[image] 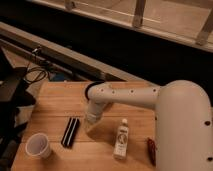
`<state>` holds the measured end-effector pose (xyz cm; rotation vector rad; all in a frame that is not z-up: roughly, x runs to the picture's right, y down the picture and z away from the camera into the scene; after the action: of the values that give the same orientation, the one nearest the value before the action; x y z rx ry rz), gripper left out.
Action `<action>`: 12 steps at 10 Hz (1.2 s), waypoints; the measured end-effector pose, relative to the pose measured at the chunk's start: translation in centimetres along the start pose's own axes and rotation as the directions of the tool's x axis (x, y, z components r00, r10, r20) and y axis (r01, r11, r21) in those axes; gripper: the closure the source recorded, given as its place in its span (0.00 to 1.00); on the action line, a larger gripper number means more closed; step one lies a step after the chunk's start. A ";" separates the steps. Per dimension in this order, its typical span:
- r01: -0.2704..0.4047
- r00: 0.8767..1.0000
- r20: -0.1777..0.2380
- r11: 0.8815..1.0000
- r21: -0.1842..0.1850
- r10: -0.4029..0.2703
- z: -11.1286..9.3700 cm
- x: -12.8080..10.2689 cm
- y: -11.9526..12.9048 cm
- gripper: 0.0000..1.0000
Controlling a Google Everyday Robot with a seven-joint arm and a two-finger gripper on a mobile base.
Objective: Push the eraser across the table
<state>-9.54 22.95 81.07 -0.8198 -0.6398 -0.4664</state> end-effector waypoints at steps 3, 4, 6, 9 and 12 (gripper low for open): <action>0.026 1.000 0.011 0.999 -0.024 -0.026 0.9 -1.4 -0.8 1.00; 0.046 0.999 0.014 0.999 -0.027 -0.046 1.2 -2.7 -1.7 1.00; 0.086 0.996 0.021 0.996 -0.034 -0.086 1.6 -4.9 -3.0 1.00; 0.146 0.989 0.045 0.988 -0.046 -0.143 2.5 -6.9 -4.4 1.00; 0.210 0.976 0.071 0.977 -0.047 -0.207 3.5 -9.4 -6.2 1.00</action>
<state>-21.27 23.27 79.65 -0.8258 -0.7812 -0.6520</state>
